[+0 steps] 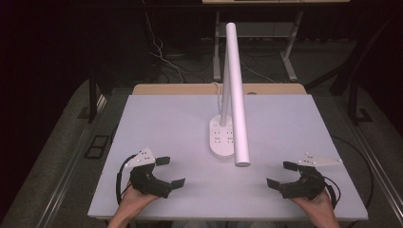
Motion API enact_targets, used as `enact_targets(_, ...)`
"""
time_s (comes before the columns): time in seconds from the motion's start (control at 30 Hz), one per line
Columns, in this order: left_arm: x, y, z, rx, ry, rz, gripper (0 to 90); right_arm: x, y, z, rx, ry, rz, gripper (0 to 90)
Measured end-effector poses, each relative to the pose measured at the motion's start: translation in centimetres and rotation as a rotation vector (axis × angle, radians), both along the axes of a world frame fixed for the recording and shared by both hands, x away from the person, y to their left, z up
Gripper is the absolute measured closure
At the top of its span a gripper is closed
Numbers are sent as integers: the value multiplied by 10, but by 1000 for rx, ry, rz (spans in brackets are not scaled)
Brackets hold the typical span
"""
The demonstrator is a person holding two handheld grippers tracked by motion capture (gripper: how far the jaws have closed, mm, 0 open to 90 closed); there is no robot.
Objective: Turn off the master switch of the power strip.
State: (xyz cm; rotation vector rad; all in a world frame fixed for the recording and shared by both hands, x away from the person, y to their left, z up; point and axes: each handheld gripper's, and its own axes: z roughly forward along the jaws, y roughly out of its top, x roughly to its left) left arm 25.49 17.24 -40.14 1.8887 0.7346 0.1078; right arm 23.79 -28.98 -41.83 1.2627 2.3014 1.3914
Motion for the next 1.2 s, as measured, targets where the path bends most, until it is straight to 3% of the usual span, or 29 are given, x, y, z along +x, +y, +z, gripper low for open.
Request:
enact_targets(0.73,18,-16,18,47,5,-59,0,0,-1,-1,-6,6,3,4)
enact_targets(1.2,36,-23,27,63,11,-69,0,1,-1,-2,-11,4,2,4)
